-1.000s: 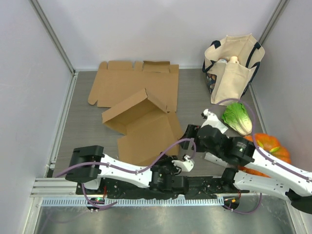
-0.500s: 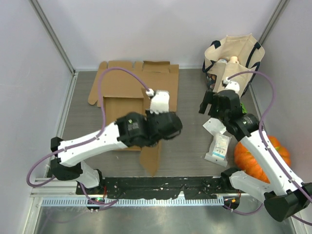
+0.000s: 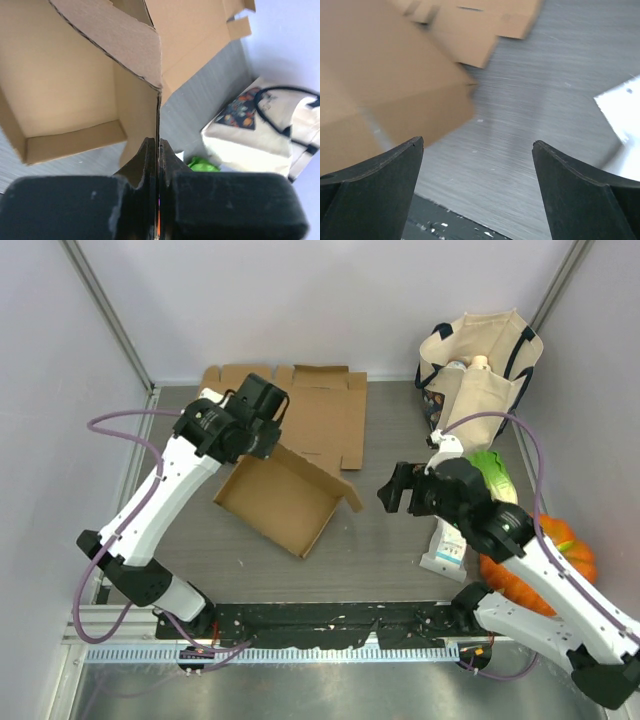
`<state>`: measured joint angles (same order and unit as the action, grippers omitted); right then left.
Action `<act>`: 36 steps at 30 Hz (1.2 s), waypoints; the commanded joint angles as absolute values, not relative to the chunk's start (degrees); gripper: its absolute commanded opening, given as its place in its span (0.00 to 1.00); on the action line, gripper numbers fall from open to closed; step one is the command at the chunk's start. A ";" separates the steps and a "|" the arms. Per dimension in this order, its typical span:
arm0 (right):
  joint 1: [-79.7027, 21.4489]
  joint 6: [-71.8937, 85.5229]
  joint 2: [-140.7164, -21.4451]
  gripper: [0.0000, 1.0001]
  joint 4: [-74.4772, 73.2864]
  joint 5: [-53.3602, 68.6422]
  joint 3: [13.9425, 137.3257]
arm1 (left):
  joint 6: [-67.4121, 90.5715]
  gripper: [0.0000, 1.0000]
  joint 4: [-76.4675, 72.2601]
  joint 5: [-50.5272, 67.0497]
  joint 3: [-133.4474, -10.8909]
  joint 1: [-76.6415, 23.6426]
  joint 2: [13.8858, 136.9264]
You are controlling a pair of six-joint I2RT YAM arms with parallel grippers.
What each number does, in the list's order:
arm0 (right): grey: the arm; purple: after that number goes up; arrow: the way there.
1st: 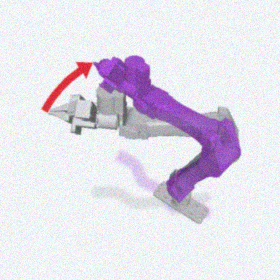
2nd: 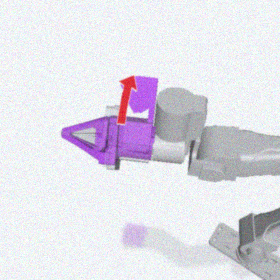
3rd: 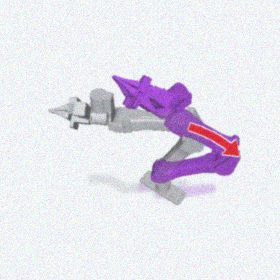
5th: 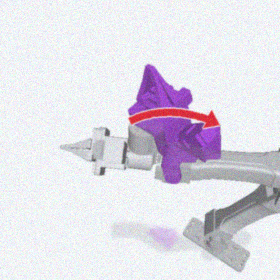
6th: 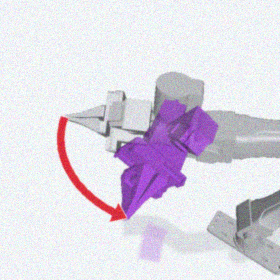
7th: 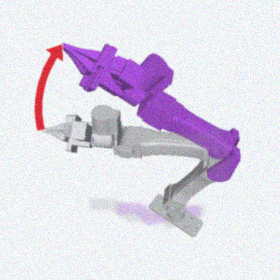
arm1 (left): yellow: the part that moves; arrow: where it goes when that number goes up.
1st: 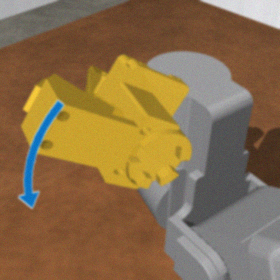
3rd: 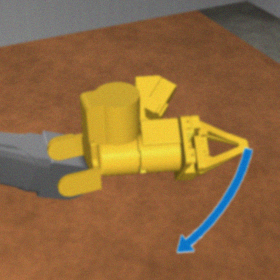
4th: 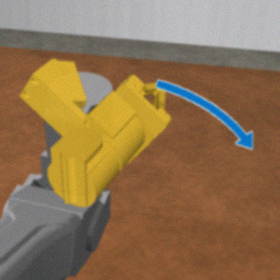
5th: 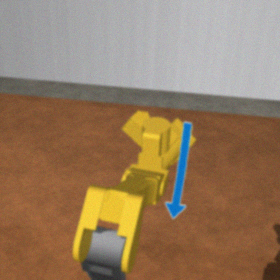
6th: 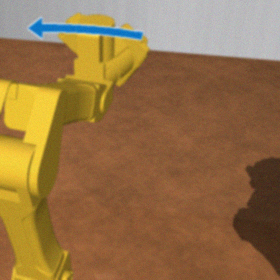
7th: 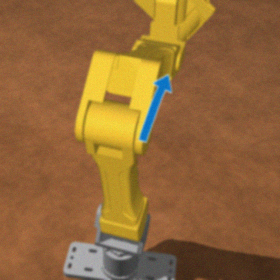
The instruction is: Fold the paper box
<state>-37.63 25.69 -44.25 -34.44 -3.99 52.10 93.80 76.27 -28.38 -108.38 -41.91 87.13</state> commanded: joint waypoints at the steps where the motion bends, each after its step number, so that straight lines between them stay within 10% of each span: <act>1: -37.88 38.74 -52.20 0.98 -48.24 -25.21 55.82 | 107.31 0.00 93.85 -24.09 -109.51 -37.45 85.78; 14: -22.52 45.89 -58.35 0.99 -57.14 -26.04 47.45 | 130.42 0.00 73.22 -19.85 -82.38 -33.22 69.27; 36: -12.57 40.43 -77.25 0.94 -45.10 -20.22 41.92 | 129.46 0.00 80.07 -23.82 -94.13 -33.22 77.61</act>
<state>-12.64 41.34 -76.40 -48.01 -20.84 42.48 113.43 77.10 -21.76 -93.80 -33.26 78.28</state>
